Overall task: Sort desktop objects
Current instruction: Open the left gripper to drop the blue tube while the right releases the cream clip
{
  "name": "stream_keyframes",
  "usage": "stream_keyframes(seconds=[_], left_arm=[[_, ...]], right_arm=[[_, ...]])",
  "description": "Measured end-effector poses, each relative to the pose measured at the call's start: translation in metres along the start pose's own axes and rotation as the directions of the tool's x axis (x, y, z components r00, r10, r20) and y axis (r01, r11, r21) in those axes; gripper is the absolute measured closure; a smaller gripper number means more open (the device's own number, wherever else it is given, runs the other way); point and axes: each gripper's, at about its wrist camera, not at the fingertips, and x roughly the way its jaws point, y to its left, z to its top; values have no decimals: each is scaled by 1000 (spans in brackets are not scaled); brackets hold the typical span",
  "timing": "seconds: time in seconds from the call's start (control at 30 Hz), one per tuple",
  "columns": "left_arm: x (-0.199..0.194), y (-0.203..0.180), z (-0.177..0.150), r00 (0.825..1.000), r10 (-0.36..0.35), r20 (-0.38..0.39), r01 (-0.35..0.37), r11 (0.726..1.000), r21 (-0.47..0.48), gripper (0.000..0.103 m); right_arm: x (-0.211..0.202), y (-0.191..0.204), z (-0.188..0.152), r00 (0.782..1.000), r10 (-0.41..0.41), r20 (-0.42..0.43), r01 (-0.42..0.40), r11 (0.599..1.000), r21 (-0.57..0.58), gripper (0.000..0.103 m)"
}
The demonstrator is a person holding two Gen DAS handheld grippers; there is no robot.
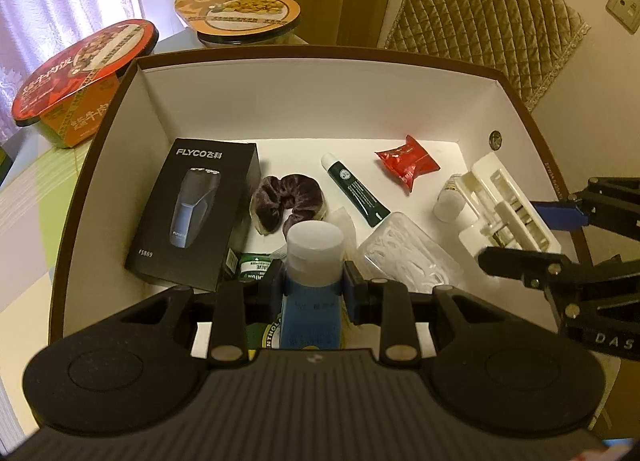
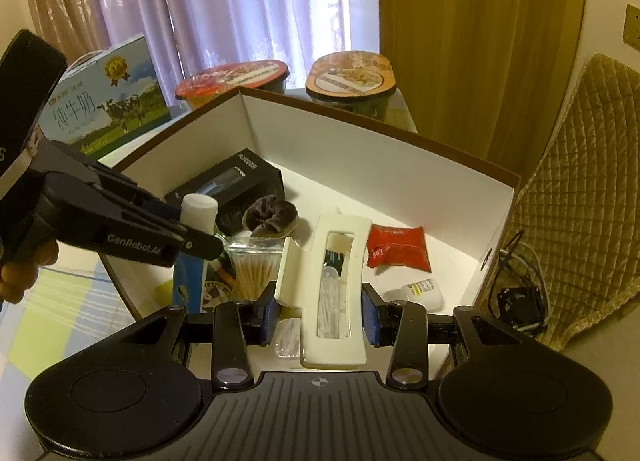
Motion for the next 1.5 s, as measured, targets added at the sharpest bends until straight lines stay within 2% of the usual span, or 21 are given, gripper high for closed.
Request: stream_keyframes(seconds=[0.37,0.47,0.63,0.73,0.87,0.97,1.07,1.2,1.43,1.5], left_arm=[[13,-1,5,1000,-5,-17,5,1000,-8,77],[15,5,4,999,-28,-32,27,998,-48,67],[10,8,-1,999,-25,-31,23,998,-52,65],[5,10,-4,999,-14,-33,12,999,-53,54],[-1,12,-7,999,-8,-35,6,999,-52,50],[-7,15,-11,999,-10,-36,8,999,-52,48],[-11,17,-14,999,0,-37,-2,999,-51,46],[-15,22,-16,999,6,-39,-8,998,-69,41],[-17,26,-17,999,24,-47,-28,996,-87,39],[-18,27,-17,999,25,-47,-30,995,-95,37]], right_arm=[[6,-2,0,999,-24,-29,24,1000,-21,64],[7,-3,0,999,-21,-34,20,999,-28,64],[8,-3,0,998,-6,-56,3,999,-49,64],[10,0,-1,997,-5,-80,-2,997,-81,64],[15,3,-3,991,2,-136,-22,990,-141,64],[18,4,-4,980,58,-190,-99,972,-213,64],[22,-1,-1,955,162,-247,-224,942,-250,64],[27,-8,5,927,221,-303,-303,918,-257,64],[31,-12,14,898,240,-369,-350,897,-269,64],[30,-13,16,898,230,-374,-347,894,-284,64]])
